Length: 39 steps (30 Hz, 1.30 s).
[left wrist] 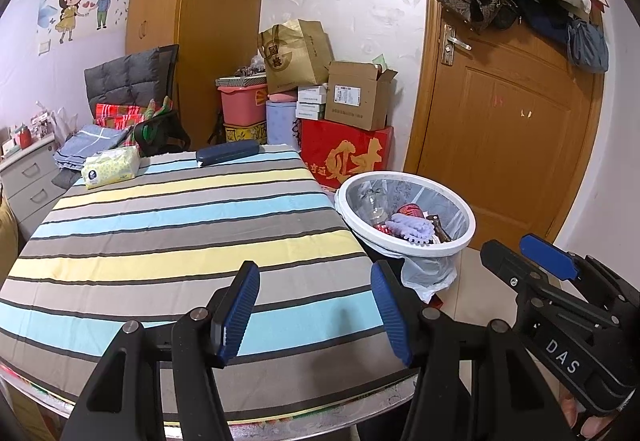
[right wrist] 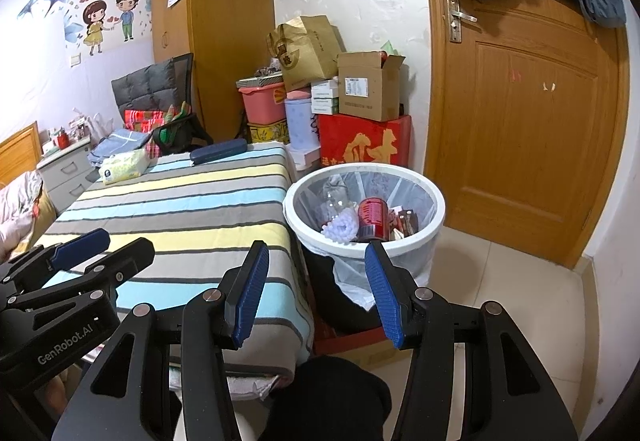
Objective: Collect trash
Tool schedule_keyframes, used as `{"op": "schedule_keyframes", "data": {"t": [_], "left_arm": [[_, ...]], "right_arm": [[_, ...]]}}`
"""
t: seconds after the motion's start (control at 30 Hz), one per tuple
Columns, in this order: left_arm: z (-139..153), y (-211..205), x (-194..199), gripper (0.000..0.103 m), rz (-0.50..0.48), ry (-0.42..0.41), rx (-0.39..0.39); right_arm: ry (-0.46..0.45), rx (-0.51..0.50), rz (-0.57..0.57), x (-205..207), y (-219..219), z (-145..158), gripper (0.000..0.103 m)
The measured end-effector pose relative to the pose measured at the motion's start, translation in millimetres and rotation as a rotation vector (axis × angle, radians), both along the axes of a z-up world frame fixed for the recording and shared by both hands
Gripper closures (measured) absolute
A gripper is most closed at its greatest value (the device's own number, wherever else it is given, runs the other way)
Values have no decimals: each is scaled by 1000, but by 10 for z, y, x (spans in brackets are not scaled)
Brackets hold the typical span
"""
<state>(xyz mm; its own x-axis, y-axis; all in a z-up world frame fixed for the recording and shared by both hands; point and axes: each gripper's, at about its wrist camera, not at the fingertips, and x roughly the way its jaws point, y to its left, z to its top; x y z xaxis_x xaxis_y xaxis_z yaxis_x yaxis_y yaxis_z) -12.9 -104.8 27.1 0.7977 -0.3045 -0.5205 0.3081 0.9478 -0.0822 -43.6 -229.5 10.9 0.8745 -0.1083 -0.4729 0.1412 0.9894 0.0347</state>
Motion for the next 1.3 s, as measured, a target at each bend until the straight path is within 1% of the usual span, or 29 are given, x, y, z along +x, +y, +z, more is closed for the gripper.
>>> {"op": "schedule_keyframes", "data": {"t": [1.3], "left_arm": [[-36, 25, -11, 45, 6, 9, -3]], "right_arm": [[-4, 1, 7, 10, -10, -3, 51]]}}
